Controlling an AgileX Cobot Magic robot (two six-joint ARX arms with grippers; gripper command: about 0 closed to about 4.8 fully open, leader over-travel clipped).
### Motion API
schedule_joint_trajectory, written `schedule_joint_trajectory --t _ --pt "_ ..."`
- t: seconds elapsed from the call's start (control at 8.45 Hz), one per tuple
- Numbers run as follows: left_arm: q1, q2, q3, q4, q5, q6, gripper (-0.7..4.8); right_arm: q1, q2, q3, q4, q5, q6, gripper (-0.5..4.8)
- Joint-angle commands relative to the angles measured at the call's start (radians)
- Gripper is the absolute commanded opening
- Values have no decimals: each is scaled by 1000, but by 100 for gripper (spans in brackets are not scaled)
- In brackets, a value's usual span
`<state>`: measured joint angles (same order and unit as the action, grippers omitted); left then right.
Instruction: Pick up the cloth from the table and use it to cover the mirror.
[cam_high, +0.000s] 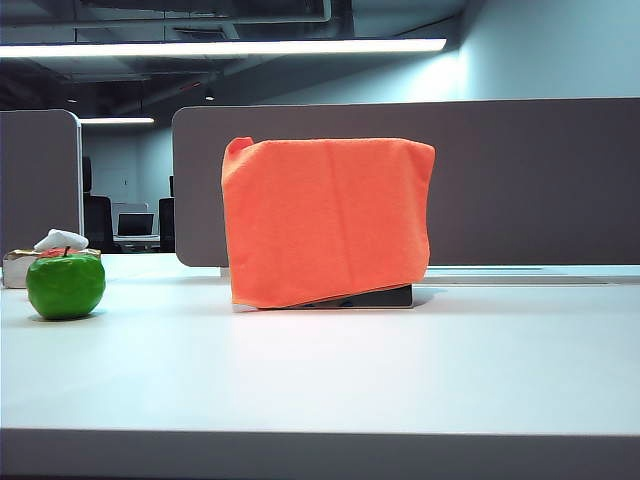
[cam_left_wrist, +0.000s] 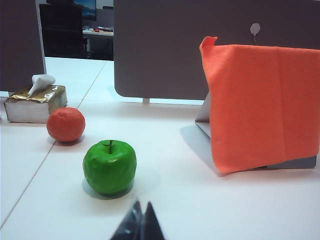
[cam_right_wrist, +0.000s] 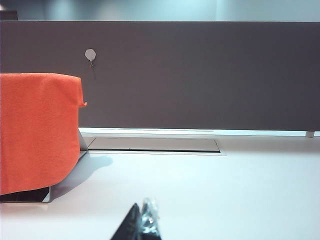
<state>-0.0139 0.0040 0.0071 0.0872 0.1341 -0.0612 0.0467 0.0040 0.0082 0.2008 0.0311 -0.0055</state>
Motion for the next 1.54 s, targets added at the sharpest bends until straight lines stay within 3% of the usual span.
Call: schedule_joint_trajectory --t 0.12,1.54 --pt "0 -2 2 13 -3 35 -5 0 -2 -4 11 3 -2 -1" --pt "0 -2 2 12 1 34 -5 0 -2 -4 12 3 -2 -1"
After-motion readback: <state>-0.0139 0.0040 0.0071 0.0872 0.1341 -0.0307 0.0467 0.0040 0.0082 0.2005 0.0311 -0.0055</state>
